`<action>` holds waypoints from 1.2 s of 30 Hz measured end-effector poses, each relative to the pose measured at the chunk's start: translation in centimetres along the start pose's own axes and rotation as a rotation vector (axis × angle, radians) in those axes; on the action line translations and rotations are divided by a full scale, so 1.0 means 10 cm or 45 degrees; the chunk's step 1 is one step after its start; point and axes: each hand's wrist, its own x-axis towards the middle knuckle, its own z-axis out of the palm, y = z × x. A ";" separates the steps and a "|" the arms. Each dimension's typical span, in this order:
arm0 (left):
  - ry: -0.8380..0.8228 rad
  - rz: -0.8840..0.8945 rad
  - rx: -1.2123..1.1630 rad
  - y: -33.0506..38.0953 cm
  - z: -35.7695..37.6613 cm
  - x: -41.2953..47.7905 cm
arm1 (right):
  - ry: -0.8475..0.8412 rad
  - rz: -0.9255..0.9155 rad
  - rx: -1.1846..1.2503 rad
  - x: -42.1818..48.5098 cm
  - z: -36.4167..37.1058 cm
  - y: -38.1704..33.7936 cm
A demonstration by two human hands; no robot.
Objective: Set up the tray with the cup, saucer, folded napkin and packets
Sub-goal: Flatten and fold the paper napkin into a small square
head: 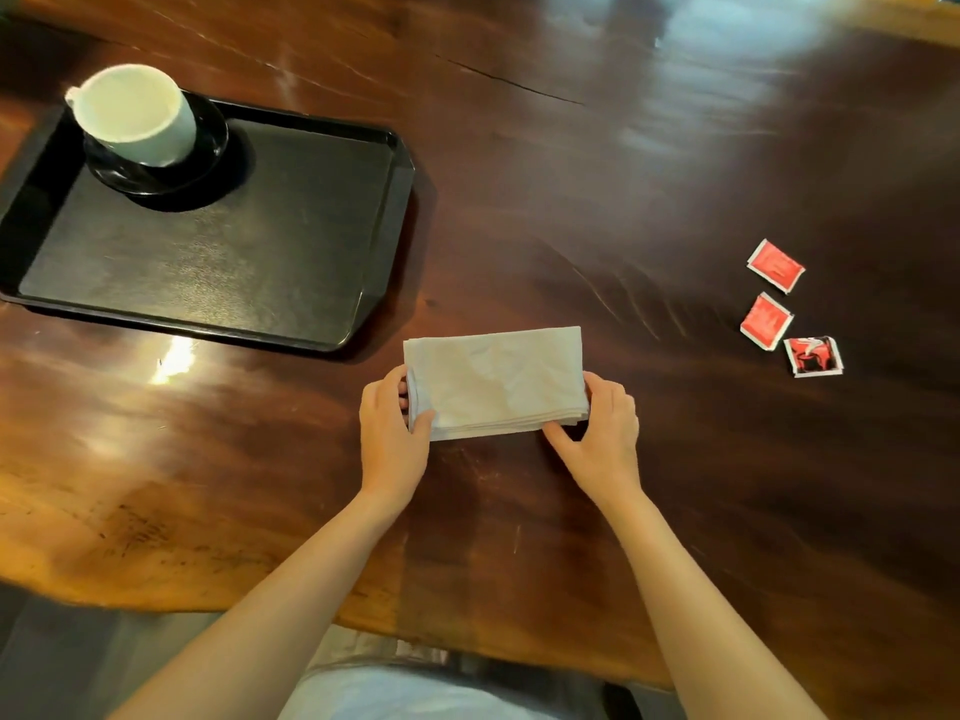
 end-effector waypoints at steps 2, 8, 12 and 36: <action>0.003 0.006 0.009 -0.01 0.00 0.00 | 0.048 0.055 0.028 0.02 0.02 -0.02; 0.010 0.042 0.029 0.00 0.02 -0.02 | 0.255 0.055 0.074 0.02 -0.09 0.07; 0.020 0.040 0.051 0.02 0.07 -0.01 | 0.147 0.173 0.309 0.01 -0.14 0.06; -0.195 0.705 0.463 0.32 0.32 -0.26 | -0.386 0.740 0.689 0.21 -0.38 0.07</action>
